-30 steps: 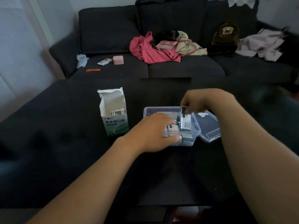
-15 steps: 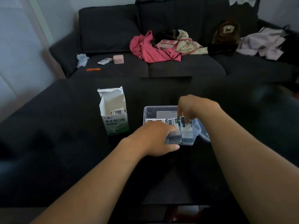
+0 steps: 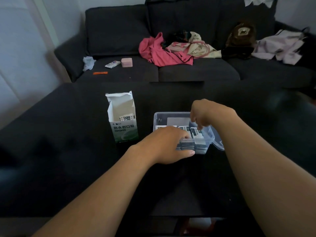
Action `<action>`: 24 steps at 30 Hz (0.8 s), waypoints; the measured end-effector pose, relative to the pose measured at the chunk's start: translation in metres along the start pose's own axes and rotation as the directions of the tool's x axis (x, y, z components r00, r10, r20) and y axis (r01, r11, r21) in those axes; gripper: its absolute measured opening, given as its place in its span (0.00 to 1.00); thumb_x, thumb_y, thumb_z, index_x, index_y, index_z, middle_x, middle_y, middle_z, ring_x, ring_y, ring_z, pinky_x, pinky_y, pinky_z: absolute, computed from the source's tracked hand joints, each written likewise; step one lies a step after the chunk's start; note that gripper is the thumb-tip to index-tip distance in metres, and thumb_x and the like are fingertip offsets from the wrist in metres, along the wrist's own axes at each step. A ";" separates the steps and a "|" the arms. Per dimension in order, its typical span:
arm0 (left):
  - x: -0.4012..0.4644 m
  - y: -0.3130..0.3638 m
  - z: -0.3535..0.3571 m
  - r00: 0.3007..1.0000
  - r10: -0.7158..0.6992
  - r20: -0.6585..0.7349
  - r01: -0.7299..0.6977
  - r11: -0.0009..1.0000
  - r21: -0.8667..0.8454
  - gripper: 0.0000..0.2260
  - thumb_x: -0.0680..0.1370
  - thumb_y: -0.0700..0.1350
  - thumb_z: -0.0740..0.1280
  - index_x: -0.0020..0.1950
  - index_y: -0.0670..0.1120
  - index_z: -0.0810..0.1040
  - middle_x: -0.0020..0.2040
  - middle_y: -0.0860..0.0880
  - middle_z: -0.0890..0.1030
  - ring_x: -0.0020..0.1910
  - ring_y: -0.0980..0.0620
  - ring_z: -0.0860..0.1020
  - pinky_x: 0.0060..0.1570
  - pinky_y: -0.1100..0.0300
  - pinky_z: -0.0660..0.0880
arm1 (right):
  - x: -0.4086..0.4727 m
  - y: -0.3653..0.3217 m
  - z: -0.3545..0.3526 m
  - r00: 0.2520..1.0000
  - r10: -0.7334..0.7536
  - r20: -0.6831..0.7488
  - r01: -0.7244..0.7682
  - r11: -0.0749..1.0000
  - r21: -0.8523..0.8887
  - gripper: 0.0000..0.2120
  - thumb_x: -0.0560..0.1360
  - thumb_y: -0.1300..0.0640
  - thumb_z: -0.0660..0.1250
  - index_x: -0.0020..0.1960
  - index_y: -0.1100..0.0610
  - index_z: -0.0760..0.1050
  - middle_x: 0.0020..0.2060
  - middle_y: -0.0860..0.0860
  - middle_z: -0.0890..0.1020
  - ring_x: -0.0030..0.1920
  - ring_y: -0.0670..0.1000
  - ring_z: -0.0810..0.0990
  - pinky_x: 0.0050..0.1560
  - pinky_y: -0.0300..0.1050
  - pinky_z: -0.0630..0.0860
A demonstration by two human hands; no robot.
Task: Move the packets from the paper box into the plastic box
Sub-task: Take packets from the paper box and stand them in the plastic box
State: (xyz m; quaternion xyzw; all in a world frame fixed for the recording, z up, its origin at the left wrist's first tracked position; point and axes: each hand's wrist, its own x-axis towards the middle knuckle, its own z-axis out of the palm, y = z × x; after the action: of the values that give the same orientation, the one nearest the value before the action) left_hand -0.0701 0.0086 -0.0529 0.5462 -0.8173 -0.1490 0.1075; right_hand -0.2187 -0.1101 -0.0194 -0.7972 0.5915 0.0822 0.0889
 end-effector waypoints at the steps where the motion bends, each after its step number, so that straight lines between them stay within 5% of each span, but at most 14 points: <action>1: 0.000 0.000 -0.004 0.999 -0.012 -0.042 0.012 1.000 -0.011 0.21 0.75 0.66 0.67 0.64 0.58 0.77 0.62 0.56 0.80 0.60 0.54 0.78 0.60 0.51 0.77 | -0.001 0.001 -0.004 1.000 -0.020 -0.014 0.021 0.999 0.026 0.17 0.67 0.63 0.78 0.54 0.54 0.79 0.54 0.53 0.83 0.54 0.57 0.81 0.61 0.58 0.78; 3: -0.003 0.000 -0.020 0.950 -0.013 -0.311 -0.005 0.998 -0.056 0.23 0.76 0.63 0.67 0.68 0.53 0.77 0.65 0.53 0.80 0.64 0.52 0.77 0.63 0.52 0.75 | -0.006 0.001 -0.019 0.989 -0.114 -0.090 0.124 0.986 0.109 0.11 0.68 0.63 0.77 0.47 0.52 0.83 0.50 0.52 0.86 0.49 0.52 0.83 0.59 0.52 0.79; 4: -0.007 -0.001 -0.032 0.837 -0.028 -0.546 -0.025 0.996 -0.089 0.21 0.76 0.59 0.68 0.65 0.50 0.79 0.62 0.51 0.81 0.61 0.51 0.78 0.61 0.52 0.76 | -0.011 -0.002 -0.029 0.971 -0.182 -0.152 0.207 0.964 0.165 0.09 0.70 0.63 0.77 0.46 0.52 0.85 0.48 0.51 0.87 0.47 0.49 0.84 0.57 0.48 0.79; 6: -0.020 -0.020 -0.057 0.403 -0.146 -0.904 -0.037 0.984 -0.175 0.15 0.74 0.51 0.70 0.58 0.46 0.80 0.55 0.51 0.81 0.55 0.50 0.79 0.57 0.50 0.76 | -0.027 -0.019 -0.047 0.916 -0.300 -0.266 0.375 0.876 0.304 0.10 0.73 0.64 0.73 0.50 0.51 0.86 0.47 0.47 0.87 0.46 0.43 0.83 0.56 0.43 0.79; 7: -0.029 -0.033 -0.067 0.203 -0.254 -0.946 -0.003 0.966 -0.260 0.15 0.72 0.49 0.70 0.58 0.46 0.79 0.54 0.52 0.79 0.55 0.49 0.78 0.57 0.49 0.75 | -0.037 -0.032 -0.052 0.887 -0.352 -0.298 0.448 0.809 0.381 0.13 0.75 0.66 0.70 0.53 0.51 0.85 0.48 0.46 0.86 0.46 0.40 0.83 0.54 0.42 0.80; 8: -0.039 -0.048 -0.075 0.087 -0.394 -0.915 0.048 0.919 -0.391 0.19 0.71 0.49 0.69 0.59 0.45 0.78 0.56 0.51 0.77 0.58 0.47 0.77 0.59 0.48 0.74 | -0.046 -0.047 -0.055 0.862 -0.405 -0.307 0.506 0.736 0.449 0.17 0.75 0.69 0.67 0.56 0.52 0.85 0.49 0.46 0.86 0.44 0.38 0.83 0.50 0.38 0.81; 9: -0.048 -0.060 -0.080 0.068 -0.553 -0.831 0.127 0.831 -0.542 0.23 0.70 0.51 0.69 0.63 0.44 0.77 0.60 0.50 0.75 0.61 0.46 0.75 0.61 0.49 0.73 | -0.053 -0.061 -0.055 0.840 -0.459 -0.290 0.542 0.681 0.492 0.20 0.74 0.71 0.64 0.58 0.54 0.84 0.50 0.46 0.86 0.40 0.35 0.83 0.42 0.34 0.80; 11: -0.059 -0.080 -0.080 0.214 -0.804 -0.554 0.344 0.593 -0.728 0.26 0.70 0.54 0.70 0.64 0.43 0.76 0.62 0.46 0.76 0.63 0.43 0.74 0.58 0.53 0.72 | -0.059 -0.087 -0.047 0.806 -0.551 -0.215 0.580 0.662 0.475 0.26 0.72 0.75 0.61 0.62 0.55 0.82 0.51 0.46 0.85 0.31 0.34 0.80 0.32 0.29 0.75; 13: -0.057 -0.086 -0.072 0.428 -0.873 -0.234 0.465 0.434 -0.772 0.17 0.75 0.54 0.69 0.58 0.45 0.78 0.55 0.47 0.78 0.57 0.45 0.76 0.55 0.50 0.76 | -0.055 -0.104 -0.034 0.798 -0.578 -0.169 0.596 0.715 0.366 0.30 0.70 0.74 0.61 0.66 0.51 0.79 0.47 0.47 0.85 0.27 0.36 0.79 0.28 0.29 0.73; 15: -0.053 -0.089 -0.063 0.507 -0.854 -0.116 0.499 0.401 -0.768 0.09 0.79 0.50 0.65 0.55 0.48 0.77 0.54 0.48 0.79 0.55 0.46 0.77 0.57 0.45 0.79 | -0.047 -0.113 -0.021 0.803 -0.577 -0.150 0.594 0.758 0.269 0.33 0.69 0.71 0.62 0.69 0.47 0.76 0.51 0.52 0.84 0.30 0.40 0.80 0.35 0.38 0.81; 18: -0.043 -0.094 -0.056 0.512 -0.804 -0.302 0.546 0.577 -0.608 0.13 0.82 0.47 0.59 0.53 0.43 0.80 0.54 0.42 0.82 0.53 0.40 0.79 0.51 0.48 0.79 | -0.037 -0.113 -0.007 0.811 -0.570 -0.136 0.585 0.774 0.241 0.34 0.68 0.68 0.63 0.72 0.46 0.73 0.66 0.52 0.78 0.52 0.50 0.84 0.54 0.53 0.82; 20: -0.039 -0.088 -0.055 0.521 -0.669 -0.531 0.567 0.736 -0.370 0.13 0.84 0.45 0.57 0.47 0.42 0.77 0.48 0.43 0.79 0.49 0.40 0.76 0.45 0.53 0.68 | -0.035 -0.111 -0.002 0.810 -0.568 -0.146 0.586 0.776 0.233 0.35 0.68 0.66 0.63 0.72 0.45 0.72 0.69 0.50 0.76 0.63 0.54 0.79 0.59 0.55 0.80; 24: -0.041 -0.082 -0.059 0.496 -0.331 -0.803 0.321 0.929 -0.184 0.10 0.84 0.41 0.61 0.50 0.41 0.81 0.45 0.50 0.77 0.44 0.50 0.74 0.42 0.61 0.64 | -0.042 -0.112 -0.005 0.772 -0.602 -0.203 0.630 0.768 0.117 0.39 0.69 0.66 0.65 0.77 0.43 0.65 0.80 0.45 0.60 0.72 0.54 0.71 0.66 0.50 0.74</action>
State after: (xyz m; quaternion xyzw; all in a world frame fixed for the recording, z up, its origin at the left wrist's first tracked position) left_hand 0.0365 0.0099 -0.0280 0.6952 -0.5532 0.1006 0.4478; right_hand -0.1234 -0.0401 0.0001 -0.9398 0.3065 -0.0666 0.1360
